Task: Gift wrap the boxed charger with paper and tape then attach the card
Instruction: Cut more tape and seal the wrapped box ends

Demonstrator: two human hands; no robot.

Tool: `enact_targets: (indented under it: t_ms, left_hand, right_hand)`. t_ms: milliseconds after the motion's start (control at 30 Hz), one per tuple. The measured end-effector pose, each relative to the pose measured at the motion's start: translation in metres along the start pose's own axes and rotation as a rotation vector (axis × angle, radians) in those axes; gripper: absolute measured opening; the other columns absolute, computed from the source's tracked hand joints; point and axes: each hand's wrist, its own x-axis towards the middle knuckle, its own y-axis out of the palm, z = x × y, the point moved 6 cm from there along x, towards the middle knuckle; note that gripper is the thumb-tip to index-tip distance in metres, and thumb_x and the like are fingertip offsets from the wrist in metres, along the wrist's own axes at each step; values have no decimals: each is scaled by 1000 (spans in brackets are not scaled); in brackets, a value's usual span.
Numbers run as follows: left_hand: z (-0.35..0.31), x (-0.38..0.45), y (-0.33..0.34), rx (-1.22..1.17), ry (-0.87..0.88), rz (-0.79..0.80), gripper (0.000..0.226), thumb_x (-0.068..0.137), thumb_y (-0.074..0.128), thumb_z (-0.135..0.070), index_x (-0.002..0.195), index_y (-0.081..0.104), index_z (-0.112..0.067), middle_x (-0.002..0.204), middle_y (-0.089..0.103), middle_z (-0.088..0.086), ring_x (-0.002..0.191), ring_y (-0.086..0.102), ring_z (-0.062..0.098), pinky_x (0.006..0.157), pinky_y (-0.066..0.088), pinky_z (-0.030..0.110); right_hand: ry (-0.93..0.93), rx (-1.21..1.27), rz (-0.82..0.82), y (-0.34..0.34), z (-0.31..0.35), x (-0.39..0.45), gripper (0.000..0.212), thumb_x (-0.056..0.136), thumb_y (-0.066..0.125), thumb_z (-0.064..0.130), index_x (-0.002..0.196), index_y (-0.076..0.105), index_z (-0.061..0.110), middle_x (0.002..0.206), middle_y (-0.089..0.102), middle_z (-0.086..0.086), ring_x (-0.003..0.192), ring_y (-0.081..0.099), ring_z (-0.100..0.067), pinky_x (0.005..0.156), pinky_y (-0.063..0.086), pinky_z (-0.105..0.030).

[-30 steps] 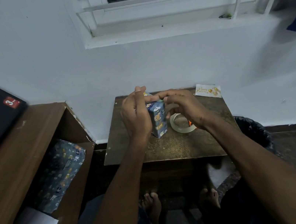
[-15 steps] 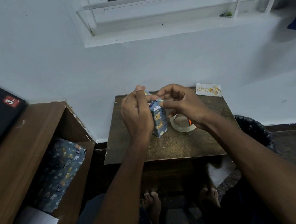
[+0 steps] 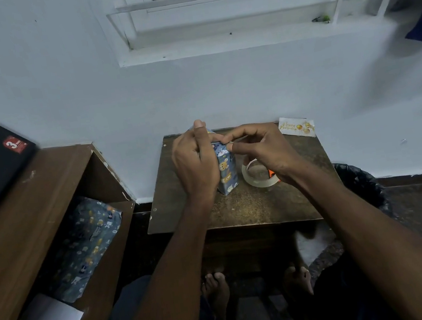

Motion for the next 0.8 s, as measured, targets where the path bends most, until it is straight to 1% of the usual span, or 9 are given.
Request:
enact_targets:
  t_ms: [100,167,200,267,333,467,567,700,800]
  left_hand:
    - [-4,-3,1,0,52,-24,54,114,44,-29,76,81,-15,87,72,-20,93,58,-15,94,47,25]
    - [-3,-4,2,13,44,-44,57,113,42,-36,82,80,-8,87,78,-4,93,63,-6,91,53,34]
    - [-1,-3,2,20,26,-45,59,112,40,-42,87,81,-7,89,79,-1,96,67,3,90,55,39]
    - [5,1,1,24,-21,-34,62,111,36,-50,98,84,-13,98,81,-5,106,71,13,93,55,41]
    - [7,3,0,16,-43,-17,61,111,34,-51,102,85,-18,104,81,-8,110,71,12,98,55,41]
    - [5,5,-1,-21,-60,-5,64,111,31,-52,103,85,-18,106,81,-7,112,70,10,102,53,40]
    - [7,5,0,-49,-73,9,65,111,31,-53,102,85,-19,106,81,-8,113,69,10,103,53,39]
    - [3,8,0,-45,-72,3,62,112,33,-46,99,85,-16,101,82,-6,106,72,7,100,54,34]
    - [0,12,2,-31,-56,6,61,112,35,-43,98,86,-13,99,83,-4,99,73,6,96,55,30]
  right_hand:
    - [-5,-13,-4,0,-1,1,15,91,76,-1,105,78,0,102,79,-10,82,71,-8,68,54,-18]
    - [2,-31,2,0,-3,2,17,91,76,2,107,79,5,103,78,-6,84,70,-6,69,54,-19]
    - [6,-40,3,1,-4,2,18,91,76,2,108,80,7,103,78,-5,86,69,-4,69,54,-19]
    - [12,-55,3,2,-6,3,21,92,74,2,111,80,9,105,76,-8,86,68,-4,66,56,-22]
    - [25,-59,16,3,-5,3,24,94,71,1,115,79,10,110,75,-14,84,69,-8,62,59,-28]
    - [64,-59,63,9,-4,4,34,98,63,-1,124,76,15,111,77,-9,87,68,-15,66,58,-35]
    - [44,-46,35,8,-4,2,34,97,62,-2,123,77,15,108,78,-12,88,70,-27,67,59,-43]
    - [37,-21,-9,5,-7,2,29,97,63,-2,117,79,10,107,77,-20,95,71,-45,65,61,-38]
    - [31,-101,11,2,-9,2,36,98,64,3,129,75,18,116,77,-10,105,71,-35,73,64,-41]
